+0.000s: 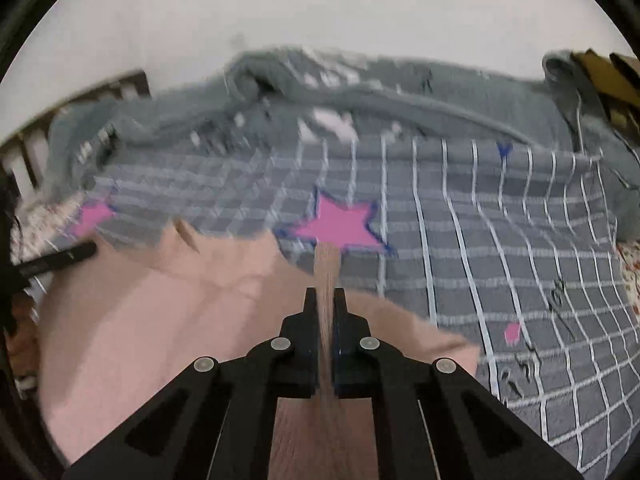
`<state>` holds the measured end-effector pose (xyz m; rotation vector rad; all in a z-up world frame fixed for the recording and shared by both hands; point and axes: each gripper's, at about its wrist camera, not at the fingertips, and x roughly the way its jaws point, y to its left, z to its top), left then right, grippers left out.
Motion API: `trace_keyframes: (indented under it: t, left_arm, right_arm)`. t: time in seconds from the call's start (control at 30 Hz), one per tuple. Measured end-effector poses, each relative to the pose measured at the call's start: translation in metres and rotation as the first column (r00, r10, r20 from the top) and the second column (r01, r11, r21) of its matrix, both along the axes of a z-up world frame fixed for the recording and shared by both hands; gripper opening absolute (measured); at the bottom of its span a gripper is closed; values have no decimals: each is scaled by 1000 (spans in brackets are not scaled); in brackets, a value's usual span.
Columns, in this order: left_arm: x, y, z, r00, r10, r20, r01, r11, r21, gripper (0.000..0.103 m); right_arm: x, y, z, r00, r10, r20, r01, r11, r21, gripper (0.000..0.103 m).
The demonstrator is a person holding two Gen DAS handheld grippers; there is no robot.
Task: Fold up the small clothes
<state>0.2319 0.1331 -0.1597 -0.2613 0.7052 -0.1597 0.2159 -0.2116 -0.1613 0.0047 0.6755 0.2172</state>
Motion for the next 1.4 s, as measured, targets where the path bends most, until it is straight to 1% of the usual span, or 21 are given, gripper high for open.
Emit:
trace_keyframes:
  t: [0.07, 0.1, 0.13, 0.23, 0.33, 0.5, 0.57, 0.67, 0.73, 0.83, 0.87, 0.9, 1.03, 1.1, 1.13, 1.3, 1.4]
  left_arm:
    - [1, 1, -2, 1000, 14, -4, -14, 1000, 20, 7]
    - [3, 1, -4, 1000, 23, -11, -23, 999, 38, 7]
    - [4, 0, -7, 999, 36, -21, -34, 998, 57, 7]
    - [7, 1, -12, 998, 46, -45, -43, 997, 62, 7]
    - [9, 2, -17, 996, 55, -65, -51, 997, 65, 10]
    - [11, 5, -23, 994, 56, -93, -52, 998, 46, 10]
    - [11, 5, -23, 994, 55, -95, -50, 997, 50, 11]
    - [9, 4, -23, 994, 58, -93, -53, 997, 56, 12]
    - [5, 5, -21, 995, 57, -80, -53, 998, 46, 12]
    - [0, 9, -17, 996, 73, -58, -71, 997, 38, 19]
    - [-1, 10, -16, 995, 81, -54, -79, 996, 38, 26]
    - [-3, 13, -15, 995, 87, -48, -85, 996, 34, 29]
    - [-10, 21, -14, 996, 83, -44, -83, 996, -8, 32]
    - [-15, 22, -13, 996, 79, -36, -80, 997, -14, 39]
    - [-18, 22, -12, 996, 78, -30, -79, 997, -12, 41]
    - [-33, 20, -7, 997, 78, -11, -78, 997, -5, 42]
    - [-42, 20, -5, 997, 78, -7, -79, 997, -9, 42]
  right_arm:
    - [2, 4, 2, 1000, 0, 21, 0, 1000, 0, 5]
    - [7, 7, -1, 1000, 2, 16, -2, 1000, -6, 5]
    - [11, 9, -6, 1000, -3, 0, 3, 1000, -14, 5]
    - [28, 10, -26, 994, -58, -96, 52, 997, -59, 5]
    - [36, 4, -38, 982, -85, -168, 77, 995, -56, 5]
    - [35, -1, -41, 975, -100, -200, 92, 995, -44, 9]
    - [33, 0, -40, 975, -99, -200, 91, 995, -49, 12]
    - [30, -1, -40, 974, -116, -196, 100, 991, -86, 18]
    - [27, -2, -39, 975, -119, -189, 102, 990, -96, 20]
    - [24, -10, -38, 974, -120, -191, 107, 991, -74, 21]
    - [24, -13, -37, 974, -123, -191, 113, 992, -63, 21]
    - [22, -17, -35, 973, -126, -192, 119, 992, -47, 22]
    - [15, -25, -29, 975, -135, -176, 133, 991, -20, 26]
    - [8, -28, -25, 977, -136, -162, 136, 991, -10, 28]
    - [4, -29, -23, 979, -135, -153, 136, 991, -5, 29]
    - [-18, -32, -10, 986, -140, -89, 139, 990, -16, 34]
    - [-32, -34, -2, 989, -140, -54, 139, 990, -13, 35]
